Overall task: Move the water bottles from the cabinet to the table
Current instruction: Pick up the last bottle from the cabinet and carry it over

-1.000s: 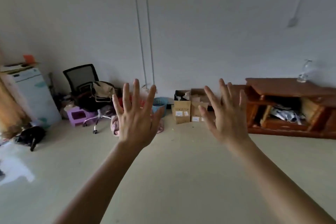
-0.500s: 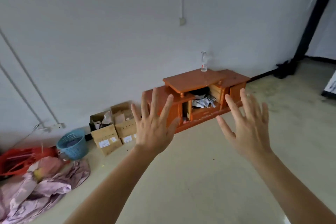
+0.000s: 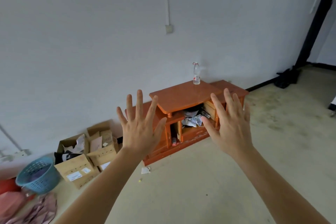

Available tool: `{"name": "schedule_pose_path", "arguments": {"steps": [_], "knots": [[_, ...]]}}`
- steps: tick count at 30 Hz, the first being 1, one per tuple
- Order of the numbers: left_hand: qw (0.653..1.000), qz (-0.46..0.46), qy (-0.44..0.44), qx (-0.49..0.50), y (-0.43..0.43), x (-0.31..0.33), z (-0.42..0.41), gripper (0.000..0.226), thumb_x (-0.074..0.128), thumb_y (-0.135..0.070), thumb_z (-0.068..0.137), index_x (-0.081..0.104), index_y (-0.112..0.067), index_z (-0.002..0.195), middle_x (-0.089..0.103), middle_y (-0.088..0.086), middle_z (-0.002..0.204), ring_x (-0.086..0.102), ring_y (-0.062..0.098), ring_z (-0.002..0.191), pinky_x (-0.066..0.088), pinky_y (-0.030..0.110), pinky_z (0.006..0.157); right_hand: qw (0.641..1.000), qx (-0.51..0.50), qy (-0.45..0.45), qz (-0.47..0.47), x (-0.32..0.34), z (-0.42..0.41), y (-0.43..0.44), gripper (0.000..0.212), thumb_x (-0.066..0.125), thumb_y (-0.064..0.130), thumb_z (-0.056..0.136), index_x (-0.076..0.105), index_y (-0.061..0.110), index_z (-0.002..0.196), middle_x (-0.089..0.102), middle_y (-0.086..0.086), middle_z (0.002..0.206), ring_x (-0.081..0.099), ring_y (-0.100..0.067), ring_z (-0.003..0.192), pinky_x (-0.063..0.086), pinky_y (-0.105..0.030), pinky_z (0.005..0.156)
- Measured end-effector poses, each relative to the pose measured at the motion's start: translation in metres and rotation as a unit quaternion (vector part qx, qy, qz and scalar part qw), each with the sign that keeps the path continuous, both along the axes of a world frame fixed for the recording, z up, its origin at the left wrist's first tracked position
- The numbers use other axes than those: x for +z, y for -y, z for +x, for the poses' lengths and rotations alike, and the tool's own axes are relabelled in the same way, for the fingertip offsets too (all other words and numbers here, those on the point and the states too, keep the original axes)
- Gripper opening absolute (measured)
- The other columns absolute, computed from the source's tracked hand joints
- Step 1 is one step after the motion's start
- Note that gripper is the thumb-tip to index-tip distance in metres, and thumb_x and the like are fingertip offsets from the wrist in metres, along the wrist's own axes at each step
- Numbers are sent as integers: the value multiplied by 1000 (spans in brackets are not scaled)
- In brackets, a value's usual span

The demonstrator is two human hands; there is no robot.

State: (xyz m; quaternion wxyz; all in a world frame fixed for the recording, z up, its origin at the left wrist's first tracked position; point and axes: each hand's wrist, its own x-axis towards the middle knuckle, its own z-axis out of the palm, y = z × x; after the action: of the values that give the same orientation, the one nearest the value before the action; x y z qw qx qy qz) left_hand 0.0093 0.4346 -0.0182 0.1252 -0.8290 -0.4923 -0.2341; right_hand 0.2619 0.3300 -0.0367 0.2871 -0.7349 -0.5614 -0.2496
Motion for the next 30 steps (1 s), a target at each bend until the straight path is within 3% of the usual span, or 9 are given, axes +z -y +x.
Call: {"name": "schedule_pose_path", "arguments": {"steps": [10, 16, 23, 30], "knots": [[998, 10, 40, -37, -222, -45, 152, 61, 18, -59, 105, 4, -38, 161, -8, 10, 169, -10, 39, 154, 7, 72, 117, 999, -11, 7, -44, -11, 150, -215, 77, 40, 66, 96, 29, 22, 159, 25, -16, 165, 27, -40, 150, 22, -65, 119], [994, -11, 37, -105, -344, -27, 293, 56, 19, -47, 106, 8, -37, 160, -1, 11, 169, -2, 41, 154, 9, 73, 116, 997, -48, -3, -60, -14, 275, -304, 76, 36, 66, 98, 20, 27, 161, 15, -13, 169, 17, -37, 154, 12, -59, 123], [989, -39, 37, -136, -445, -62, 468, 59, 27, -33, 106, 4, -37, 160, -3, 11, 169, -3, 41, 154, 9, 73, 116, 989, -109, -64, -78, -57, 442, -384, 77, 31, 69, 99, 11, 30, 162, 9, -9, 170, 13, -35, 155, 8, -59, 123], [993, -65, 8, -96, -546, -68, 622, 61, 26, -33, 104, -1, -39, 159, -9, 8, 169, -9, 39, 154, 5, 72, 117, 988, -40, -106, -100, -60, 602, -523, 75, 34, 66, 100, 12, 30, 162, 8, -10, 170, 10, -35, 156, 10, -60, 123]]}}
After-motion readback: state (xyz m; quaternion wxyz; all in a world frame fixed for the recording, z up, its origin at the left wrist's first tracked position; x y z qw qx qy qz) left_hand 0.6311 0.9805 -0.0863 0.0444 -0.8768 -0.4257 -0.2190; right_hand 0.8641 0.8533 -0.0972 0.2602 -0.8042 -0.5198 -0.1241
